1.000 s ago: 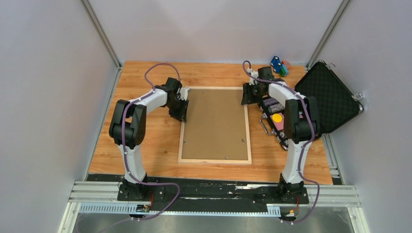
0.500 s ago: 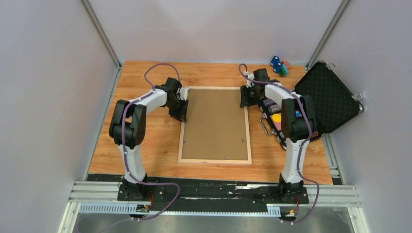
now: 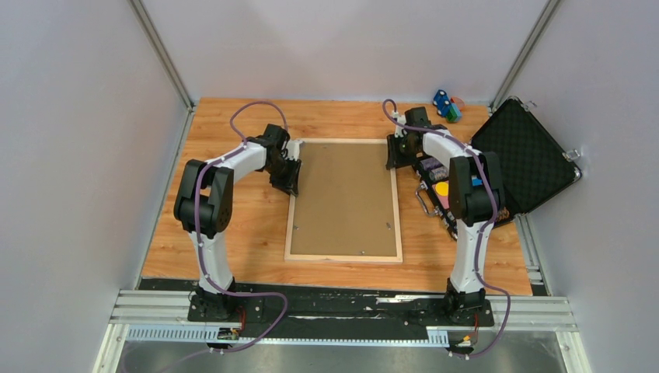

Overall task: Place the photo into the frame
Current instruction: Install the photo frame at the center of the board.

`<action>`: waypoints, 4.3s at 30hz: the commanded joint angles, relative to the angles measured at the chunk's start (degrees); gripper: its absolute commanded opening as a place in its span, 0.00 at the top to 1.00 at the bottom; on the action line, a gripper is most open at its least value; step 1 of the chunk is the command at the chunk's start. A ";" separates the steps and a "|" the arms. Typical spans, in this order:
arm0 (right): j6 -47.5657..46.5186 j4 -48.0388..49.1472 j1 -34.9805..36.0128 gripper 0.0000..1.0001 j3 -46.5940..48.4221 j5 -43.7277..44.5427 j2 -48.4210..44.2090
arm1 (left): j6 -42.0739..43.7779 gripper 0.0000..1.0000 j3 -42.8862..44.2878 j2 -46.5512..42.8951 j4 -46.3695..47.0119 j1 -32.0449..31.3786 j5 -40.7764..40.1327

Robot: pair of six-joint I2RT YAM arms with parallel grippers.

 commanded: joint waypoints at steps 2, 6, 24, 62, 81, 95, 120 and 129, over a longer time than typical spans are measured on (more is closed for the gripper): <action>-0.14 2.29 0.37 0.73 2.82 1.98 1.07 | 2.43 1.00 -1.93 2.19 3.17 0.99 -3.74; -0.49 2.33 0.34 0.76 3.29 2.04 0.86 | 2.37 1.00 -1.92 2.19 3.11 1.08 -3.62; 1.05 4.19 0.09 0.76 4.20 3.03 1.12 | 2.36 1.00 -1.95 2.17 3.09 1.26 -3.35; 3.88 6.27 -0.66 0.64 -3.82 -0.16 -4.90 | 2.44 1.00 -1.95 2.10 3.03 1.26 -3.24; 3.47 7.29 -1.25 0.74 -1.87 1.52 -2.44 | 2.54 1.00 -1.90 2.10 2.94 1.35 -3.17; 3.70 6.26 -2.14 0.59 -3.93 -0.93 -8.12 | 2.28 1.00 -1.87 2.35 3.09 1.36 -2.98; 1.76 4.66 -2.37 0.58 -24.25 -10.54 -19.06 | 1.65 1.00 -2.13 1.77 3.21 1.44 -3.72; 2.20 5.00 -2.20 0.87 -21.77 -10.03 -16.50 | 1.67 1.00 -2.91 0.92 3.49 1.69 -4.46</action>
